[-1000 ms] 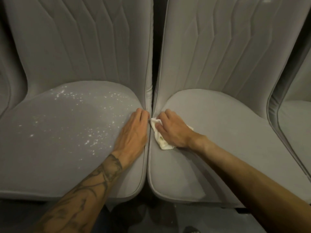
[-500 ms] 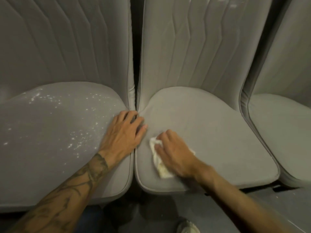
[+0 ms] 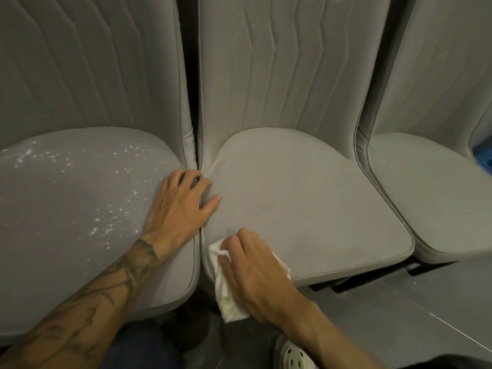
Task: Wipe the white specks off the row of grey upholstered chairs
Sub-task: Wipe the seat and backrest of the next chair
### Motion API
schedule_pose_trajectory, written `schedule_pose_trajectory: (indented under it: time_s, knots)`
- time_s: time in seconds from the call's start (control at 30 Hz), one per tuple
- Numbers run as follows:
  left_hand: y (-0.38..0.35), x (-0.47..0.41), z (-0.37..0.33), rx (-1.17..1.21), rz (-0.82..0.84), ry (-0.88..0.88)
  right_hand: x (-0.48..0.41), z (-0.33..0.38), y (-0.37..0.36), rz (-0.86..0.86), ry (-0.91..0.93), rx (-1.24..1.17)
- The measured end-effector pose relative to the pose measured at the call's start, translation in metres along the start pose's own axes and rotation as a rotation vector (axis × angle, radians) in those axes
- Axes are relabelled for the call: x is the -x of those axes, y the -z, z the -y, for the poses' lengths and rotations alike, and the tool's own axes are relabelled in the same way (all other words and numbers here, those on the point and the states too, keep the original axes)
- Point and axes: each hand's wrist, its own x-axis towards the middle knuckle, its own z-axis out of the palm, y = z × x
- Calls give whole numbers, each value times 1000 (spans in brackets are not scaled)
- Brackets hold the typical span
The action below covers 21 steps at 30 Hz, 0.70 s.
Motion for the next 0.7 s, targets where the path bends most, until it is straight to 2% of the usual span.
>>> schedule_pose_trajectory:
  time_s: [0.2, 0.33, 0.4, 0.5, 0.6, 0.7]
  knots:
    - [-1, 1, 0, -2, -25, -8, -7, -10, 22, -143, -188, 104]
    - [0, 1, 0, -7, -20, -12, 4, 38, -6, -18, -92, 24]
    - [1, 1, -1, 3, -20, -14, 5, 37, -5, -8, -84, -14]
    - [2, 2, -2, 8, -32, -14, 9, 2, 14, -52, -184, -22]
    - [3, 2, -4, 15, -28, -11, 13, -21, 28, -117, -335, 81]
    - [6, 3, -5, -5, -19, -6, 11, 14, 14, -105, -189, 124]
